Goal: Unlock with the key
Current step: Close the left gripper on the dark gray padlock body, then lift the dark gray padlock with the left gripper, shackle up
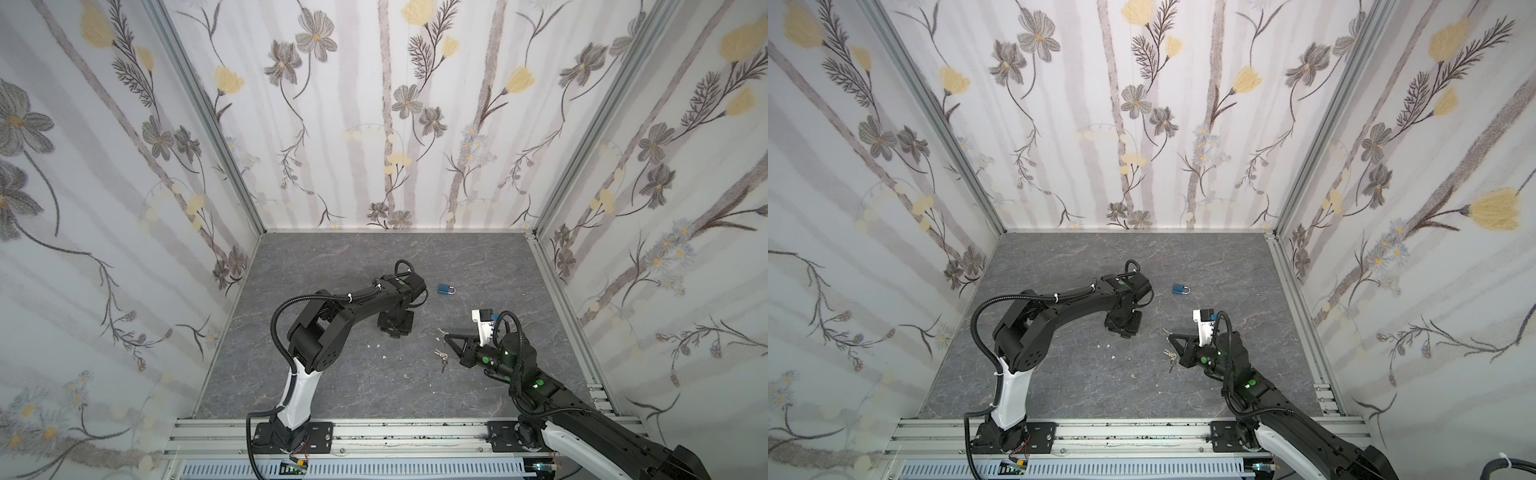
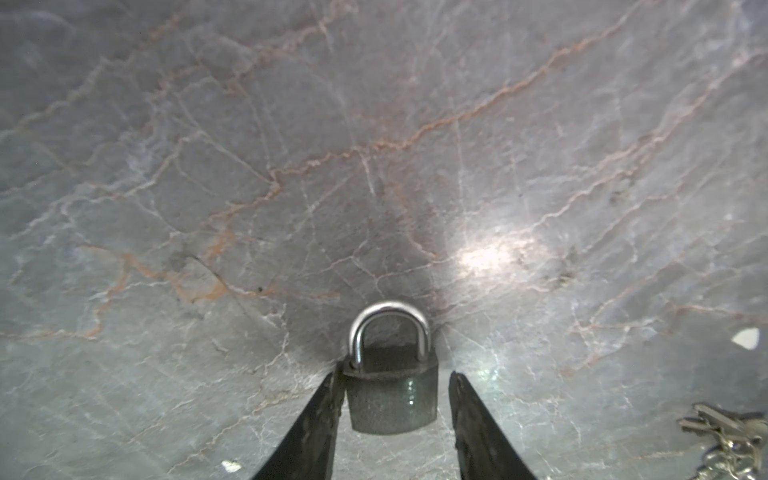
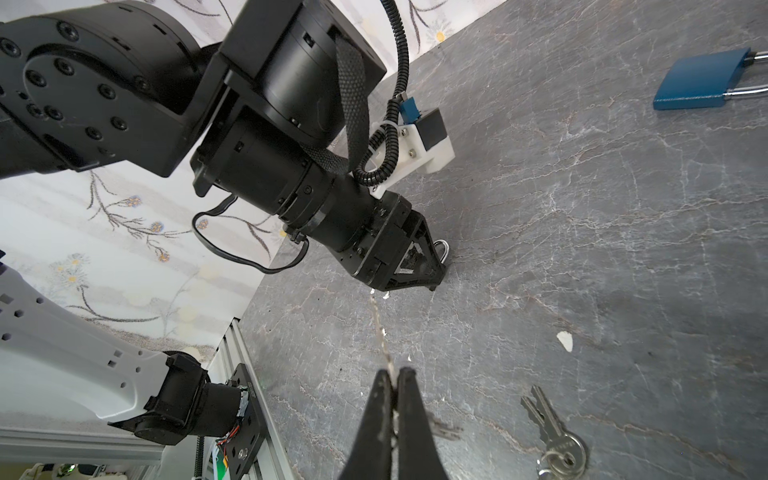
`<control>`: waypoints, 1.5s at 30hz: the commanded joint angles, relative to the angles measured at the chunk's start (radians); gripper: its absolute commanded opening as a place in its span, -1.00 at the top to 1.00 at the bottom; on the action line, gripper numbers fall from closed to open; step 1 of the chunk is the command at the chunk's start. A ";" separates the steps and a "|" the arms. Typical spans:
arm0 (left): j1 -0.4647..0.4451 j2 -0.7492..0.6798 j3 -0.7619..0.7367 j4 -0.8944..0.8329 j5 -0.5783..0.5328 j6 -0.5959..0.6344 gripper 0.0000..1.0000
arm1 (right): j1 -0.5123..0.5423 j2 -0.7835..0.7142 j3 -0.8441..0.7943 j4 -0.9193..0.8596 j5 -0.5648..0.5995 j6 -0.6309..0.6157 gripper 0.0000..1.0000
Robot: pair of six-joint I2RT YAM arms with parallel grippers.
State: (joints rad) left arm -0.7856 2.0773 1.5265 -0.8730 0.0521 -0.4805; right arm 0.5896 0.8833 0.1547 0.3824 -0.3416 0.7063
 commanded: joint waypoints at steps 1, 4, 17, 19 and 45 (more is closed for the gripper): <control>-0.009 0.011 0.016 -0.058 -0.059 -0.033 0.16 | 0.000 0.003 -0.004 0.058 0.007 0.003 1.00; -0.021 0.018 0.021 -0.084 -0.101 -0.035 0.26 | 0.001 0.009 -0.006 0.064 0.009 0.003 1.00; -0.009 -0.094 -0.102 -0.051 -0.128 -0.070 0.56 | 0.001 0.029 -0.008 0.081 0.007 0.003 1.00; -0.004 -0.114 -0.124 -0.050 -0.129 -0.073 0.56 | 0.001 0.037 -0.006 0.085 0.005 0.001 1.00; 0.023 -0.099 -0.189 -0.039 -0.099 -0.098 0.25 | 0.001 0.106 0.006 0.119 0.000 0.002 1.00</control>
State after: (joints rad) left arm -0.7620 1.9671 1.3334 -0.8948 -0.0483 -0.5587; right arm 0.5900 0.9844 0.1604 0.4538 -0.3420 0.7059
